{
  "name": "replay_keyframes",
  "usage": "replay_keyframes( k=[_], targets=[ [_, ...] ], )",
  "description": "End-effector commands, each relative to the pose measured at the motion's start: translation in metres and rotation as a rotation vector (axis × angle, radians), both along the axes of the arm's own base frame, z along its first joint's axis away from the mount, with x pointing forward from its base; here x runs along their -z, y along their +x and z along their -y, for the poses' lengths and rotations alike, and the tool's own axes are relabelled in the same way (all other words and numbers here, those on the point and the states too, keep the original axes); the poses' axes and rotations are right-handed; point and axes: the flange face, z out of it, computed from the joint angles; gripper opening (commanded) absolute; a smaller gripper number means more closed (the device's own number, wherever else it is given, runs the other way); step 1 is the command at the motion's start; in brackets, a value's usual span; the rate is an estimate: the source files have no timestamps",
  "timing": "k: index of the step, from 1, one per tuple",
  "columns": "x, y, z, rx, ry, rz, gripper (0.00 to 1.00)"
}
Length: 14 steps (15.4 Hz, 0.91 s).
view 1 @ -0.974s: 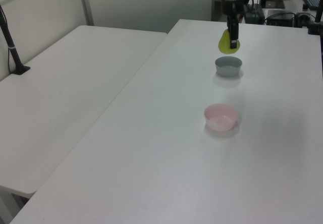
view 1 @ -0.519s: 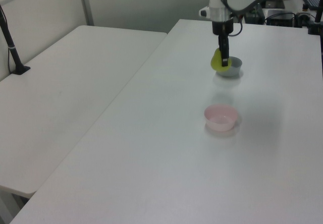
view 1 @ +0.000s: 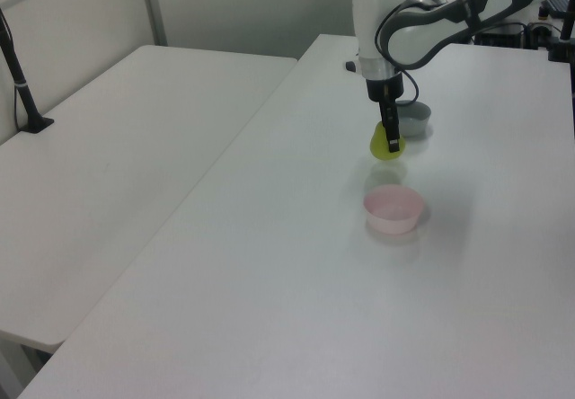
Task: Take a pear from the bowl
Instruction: 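Carry the pear toward the grey bowl and lower it onto the table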
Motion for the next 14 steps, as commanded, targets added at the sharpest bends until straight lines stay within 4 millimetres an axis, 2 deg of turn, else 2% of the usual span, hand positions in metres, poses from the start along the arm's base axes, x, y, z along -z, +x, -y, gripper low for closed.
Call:
replay_keyframes(
  k=[1,3,5,6,7,8,10,14],
  targets=[
    [0.007,0.001,-0.007,-0.003,-0.032,0.007,0.40],
    [0.016,-0.001,-0.006,-0.013,-0.046,-0.009,0.41],
    [0.017,-0.001,-0.006,-0.017,-0.051,-0.010,0.54],
    [0.016,-0.001,-0.006,-0.017,-0.051,-0.010,0.64],
    [0.014,-0.001,-0.005,-0.016,-0.052,-0.010,0.88],
    [0.010,-0.002,-0.001,-0.008,-0.055,-0.010,1.00],
    [-0.021,-0.003,0.006,0.011,-0.052,0.036,1.00],
    [-0.110,-0.016,0.018,0.134,-0.050,0.132,1.00]
  ],
)
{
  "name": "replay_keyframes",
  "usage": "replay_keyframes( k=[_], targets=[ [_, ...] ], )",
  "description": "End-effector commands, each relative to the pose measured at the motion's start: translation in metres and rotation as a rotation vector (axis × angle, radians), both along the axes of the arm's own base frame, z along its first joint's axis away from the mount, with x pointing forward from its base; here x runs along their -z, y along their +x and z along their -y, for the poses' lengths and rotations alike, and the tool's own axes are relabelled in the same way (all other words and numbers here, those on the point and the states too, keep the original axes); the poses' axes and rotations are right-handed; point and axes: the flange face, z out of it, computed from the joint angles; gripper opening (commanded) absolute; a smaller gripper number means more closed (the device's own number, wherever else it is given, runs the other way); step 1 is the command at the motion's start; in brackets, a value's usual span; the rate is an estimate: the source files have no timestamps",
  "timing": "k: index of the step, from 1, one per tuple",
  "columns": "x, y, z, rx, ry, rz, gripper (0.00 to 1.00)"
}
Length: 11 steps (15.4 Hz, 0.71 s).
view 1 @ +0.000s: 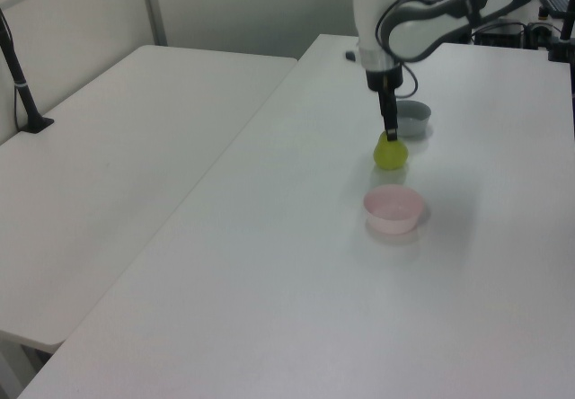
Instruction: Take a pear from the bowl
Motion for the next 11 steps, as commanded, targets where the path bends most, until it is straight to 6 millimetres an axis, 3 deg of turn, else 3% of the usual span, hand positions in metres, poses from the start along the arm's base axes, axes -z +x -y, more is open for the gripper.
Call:
replay_keyframes(
  k=[1,3,7,11],
  targets=[
    [-0.093,-0.025,0.003,0.129,-0.009,0.075,1.00],
    [-0.130,-0.037,0.013,0.247,-0.016,0.082,1.00],
    [-0.168,-0.060,0.019,0.319,-0.010,0.097,1.00],
    [-0.169,-0.063,0.031,0.541,-0.025,0.104,1.00]
  ],
)
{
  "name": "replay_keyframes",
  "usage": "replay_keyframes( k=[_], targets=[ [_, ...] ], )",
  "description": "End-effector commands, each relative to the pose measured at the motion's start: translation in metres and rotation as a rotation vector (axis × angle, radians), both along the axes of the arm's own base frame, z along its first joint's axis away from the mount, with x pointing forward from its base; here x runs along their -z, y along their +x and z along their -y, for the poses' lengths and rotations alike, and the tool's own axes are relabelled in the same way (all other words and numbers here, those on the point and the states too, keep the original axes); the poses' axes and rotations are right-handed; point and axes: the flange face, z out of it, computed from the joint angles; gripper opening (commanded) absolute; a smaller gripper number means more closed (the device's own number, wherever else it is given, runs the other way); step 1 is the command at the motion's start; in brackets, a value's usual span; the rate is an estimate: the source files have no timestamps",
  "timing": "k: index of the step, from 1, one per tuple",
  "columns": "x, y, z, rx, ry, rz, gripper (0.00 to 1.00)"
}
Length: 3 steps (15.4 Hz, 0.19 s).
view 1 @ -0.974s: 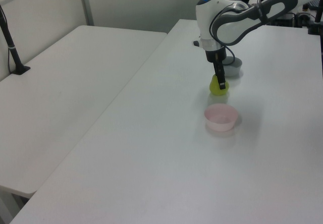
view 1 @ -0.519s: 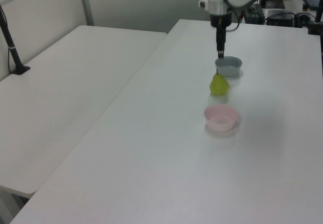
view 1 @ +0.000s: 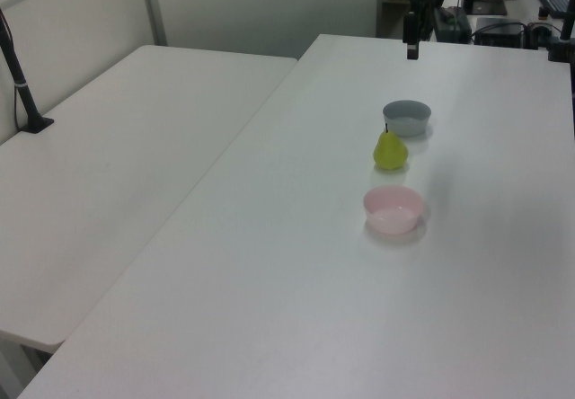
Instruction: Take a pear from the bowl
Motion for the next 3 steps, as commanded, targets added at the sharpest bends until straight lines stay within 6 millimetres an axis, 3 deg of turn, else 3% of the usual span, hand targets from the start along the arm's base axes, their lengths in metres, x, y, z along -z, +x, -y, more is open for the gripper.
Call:
replay_keyframes(
  k=[1,3],
  targets=[
    [0.0036,-0.0040,0.0082,0.185,-0.007,-0.003,1.00],
    [0.0019,-0.0040,0.0088,0.181,-0.003,0.001,1.00]
  ],
)
